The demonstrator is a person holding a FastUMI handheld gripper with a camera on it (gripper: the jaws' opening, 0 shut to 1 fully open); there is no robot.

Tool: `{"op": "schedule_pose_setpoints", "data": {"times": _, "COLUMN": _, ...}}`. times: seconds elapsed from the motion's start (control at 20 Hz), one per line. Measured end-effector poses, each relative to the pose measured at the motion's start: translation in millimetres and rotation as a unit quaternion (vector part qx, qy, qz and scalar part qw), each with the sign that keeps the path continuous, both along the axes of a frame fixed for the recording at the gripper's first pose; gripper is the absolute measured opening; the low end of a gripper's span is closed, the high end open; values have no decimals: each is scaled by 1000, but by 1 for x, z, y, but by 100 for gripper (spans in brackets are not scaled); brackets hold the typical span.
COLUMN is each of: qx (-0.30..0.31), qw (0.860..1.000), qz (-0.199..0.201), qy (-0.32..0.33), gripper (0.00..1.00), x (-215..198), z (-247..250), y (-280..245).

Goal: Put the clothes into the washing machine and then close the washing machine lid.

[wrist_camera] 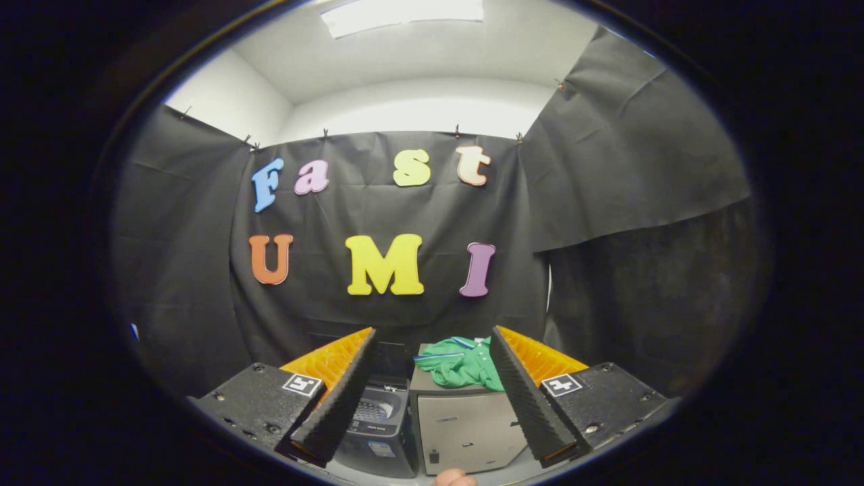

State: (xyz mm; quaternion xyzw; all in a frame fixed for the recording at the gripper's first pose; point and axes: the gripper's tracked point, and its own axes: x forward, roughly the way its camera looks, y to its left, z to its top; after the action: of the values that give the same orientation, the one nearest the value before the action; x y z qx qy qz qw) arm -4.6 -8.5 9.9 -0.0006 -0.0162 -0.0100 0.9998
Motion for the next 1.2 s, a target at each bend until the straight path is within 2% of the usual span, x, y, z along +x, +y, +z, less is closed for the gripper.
{"op": "schedule_pose_setpoints", "data": {"times": 0.85, "qx": 6, "qw": 1000, "qz": 1, "qy": 10, "gripper": 100, "x": 7, "z": 1, "y": 14}}
{"op": "schedule_pose_setpoints", "data": {"times": 1.2, "qx": -7, "qw": 999, "qz": -31, "qy": 15, "gripper": 100, "x": 17, "z": 12, "y": 3}}
